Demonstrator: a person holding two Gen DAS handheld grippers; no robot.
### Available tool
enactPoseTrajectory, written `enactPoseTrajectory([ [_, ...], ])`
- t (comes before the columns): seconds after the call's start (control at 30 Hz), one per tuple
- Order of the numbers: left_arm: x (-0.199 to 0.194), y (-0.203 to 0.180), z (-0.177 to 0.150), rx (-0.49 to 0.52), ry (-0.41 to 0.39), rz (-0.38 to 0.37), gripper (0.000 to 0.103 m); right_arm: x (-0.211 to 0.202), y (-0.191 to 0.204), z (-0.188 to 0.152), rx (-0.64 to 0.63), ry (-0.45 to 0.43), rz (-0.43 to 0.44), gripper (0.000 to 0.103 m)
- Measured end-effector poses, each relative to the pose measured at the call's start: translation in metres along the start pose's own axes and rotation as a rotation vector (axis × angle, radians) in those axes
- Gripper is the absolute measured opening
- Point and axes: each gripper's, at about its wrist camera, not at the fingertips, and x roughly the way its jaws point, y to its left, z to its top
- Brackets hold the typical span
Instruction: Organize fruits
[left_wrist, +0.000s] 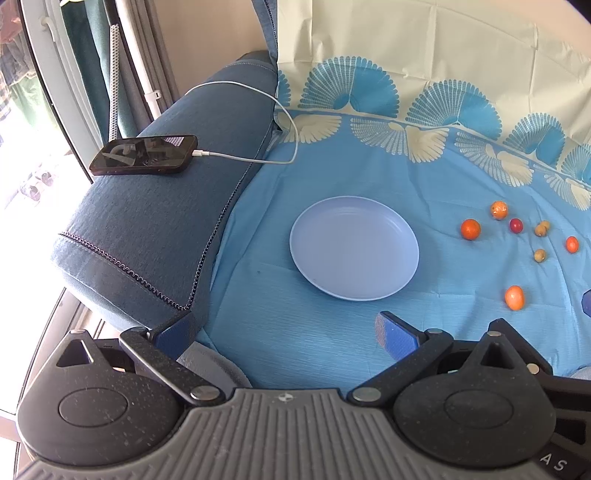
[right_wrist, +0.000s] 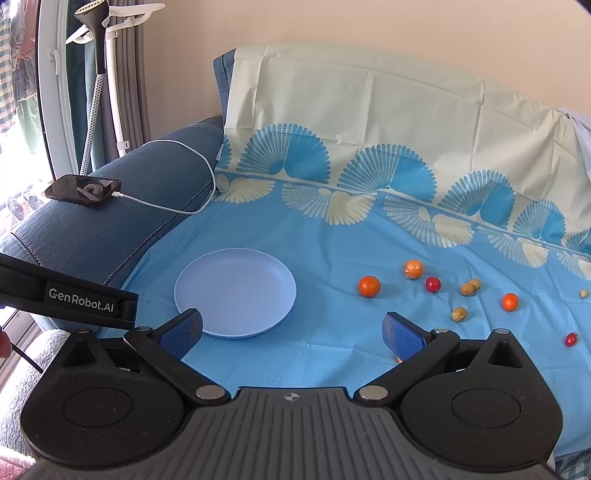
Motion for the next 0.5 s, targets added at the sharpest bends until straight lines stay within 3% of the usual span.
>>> enactPoseTrajectory([
  [0.5,0.0005,-0.0007,0.0001,0.006,0.001,0.001,0.103,0.0007,-0.0017,-0.0009,0.004,-0.003,0.0,0.103],
])
